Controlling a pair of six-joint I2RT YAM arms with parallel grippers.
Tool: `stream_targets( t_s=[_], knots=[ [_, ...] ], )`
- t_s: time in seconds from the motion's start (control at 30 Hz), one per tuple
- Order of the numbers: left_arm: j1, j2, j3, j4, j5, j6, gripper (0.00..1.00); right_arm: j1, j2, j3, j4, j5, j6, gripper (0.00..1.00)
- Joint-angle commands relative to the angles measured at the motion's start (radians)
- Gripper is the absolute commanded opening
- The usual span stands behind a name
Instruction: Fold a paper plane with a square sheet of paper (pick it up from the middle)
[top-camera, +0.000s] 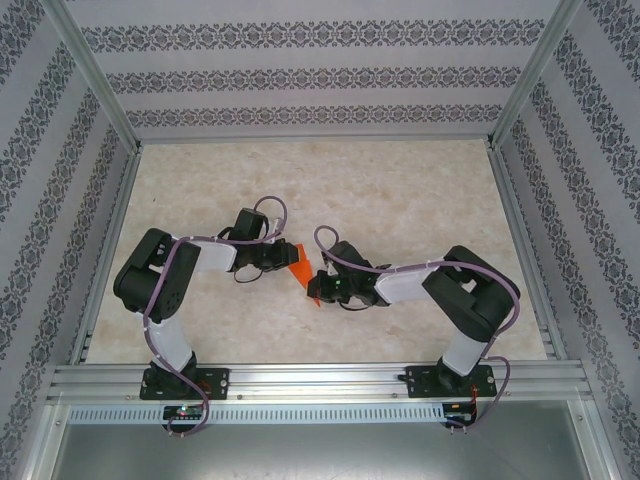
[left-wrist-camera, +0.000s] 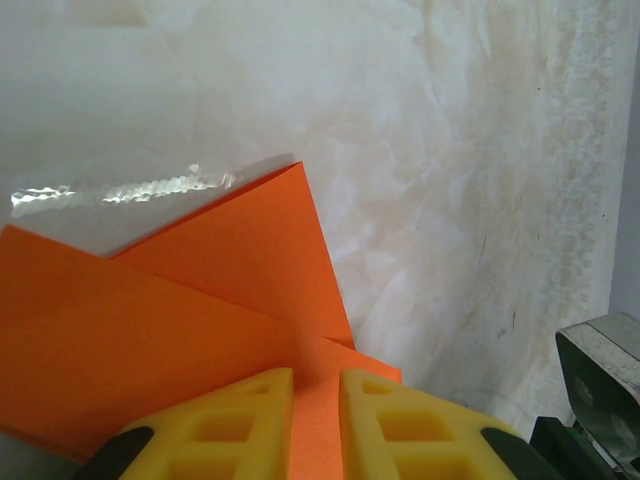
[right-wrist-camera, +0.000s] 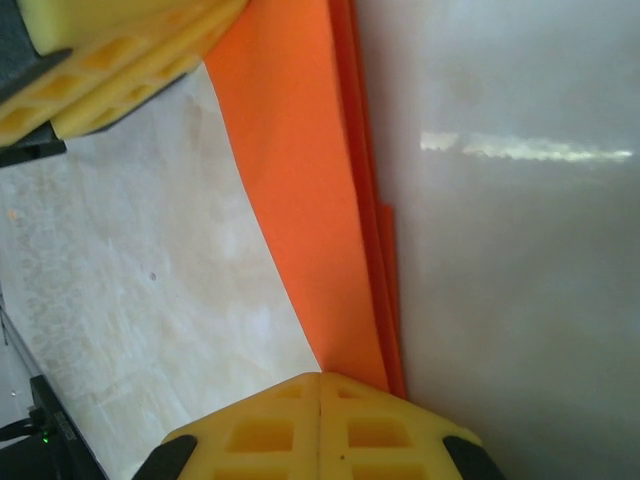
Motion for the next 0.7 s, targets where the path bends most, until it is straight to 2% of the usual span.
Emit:
stream_targets(
  t_s=[0.0,0.4,0.53,0.67],
  knots=[
    [-0.009,0.065,-0.027,0.01,-0.073,0.042,0.21,-0.001,-0.032,0.057,-0.109,0.022,-0.035,0.0],
    [-0.009,0.07,-0.018,0.018,-0.05,0.033,0.21,-0.021,0.153,0.253,-0.085,0.013,-0.014,0.0],
    [-0.008,0.071,-0.017,0.014,-0.049,0.036,0.21,-0.026,0.195,0.268,-0.164,0.065,-0.027,0.0],
    [-0.009,0.072,-0.015,-0.004,-0.076,0.024,0.21,-0.033,0.185,0.18,-0.17,0.051,-0.038,0.0]
  ],
)
